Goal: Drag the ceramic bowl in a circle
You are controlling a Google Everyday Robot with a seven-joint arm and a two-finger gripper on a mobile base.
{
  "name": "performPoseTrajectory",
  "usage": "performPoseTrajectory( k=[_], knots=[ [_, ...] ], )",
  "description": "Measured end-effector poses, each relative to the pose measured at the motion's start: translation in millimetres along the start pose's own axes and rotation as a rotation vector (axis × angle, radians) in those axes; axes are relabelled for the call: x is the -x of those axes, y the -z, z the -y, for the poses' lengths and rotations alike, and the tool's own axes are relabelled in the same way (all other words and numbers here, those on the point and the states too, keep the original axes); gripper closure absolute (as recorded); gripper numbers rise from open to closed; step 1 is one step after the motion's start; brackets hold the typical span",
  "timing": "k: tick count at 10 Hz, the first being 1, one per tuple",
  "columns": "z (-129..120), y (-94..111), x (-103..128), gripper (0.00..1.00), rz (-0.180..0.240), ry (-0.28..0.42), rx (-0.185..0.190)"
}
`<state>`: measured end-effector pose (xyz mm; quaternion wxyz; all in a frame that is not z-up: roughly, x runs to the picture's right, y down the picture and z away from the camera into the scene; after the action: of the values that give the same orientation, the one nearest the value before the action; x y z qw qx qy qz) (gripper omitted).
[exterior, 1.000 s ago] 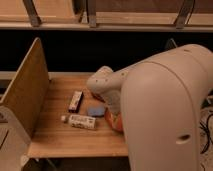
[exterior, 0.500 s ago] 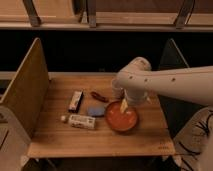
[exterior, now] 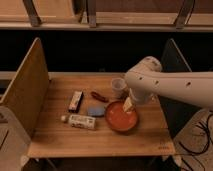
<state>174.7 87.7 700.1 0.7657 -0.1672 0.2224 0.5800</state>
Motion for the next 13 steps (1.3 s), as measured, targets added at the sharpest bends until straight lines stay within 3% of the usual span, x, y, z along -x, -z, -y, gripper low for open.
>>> performPoseTrajectory(
  k=[2, 5, 9, 11, 13],
  knots=[
    [14.9, -19.9, 5.3, 0.2, -0.008, -0.026, 0.027],
    [37.3, -54.9, 9.6, 0.2, -0.016, -0.062, 0.102],
    [38.4, -57.7, 10.4, 0.2, -0.014, -0.067, 0.116],
    [36.5, -52.3, 9.4, 0.2, 0.005, -0.037, 0.098],
    [20.5, -61.6, 12.1, 0.2, 0.019, 0.009, 0.122]
  ],
)
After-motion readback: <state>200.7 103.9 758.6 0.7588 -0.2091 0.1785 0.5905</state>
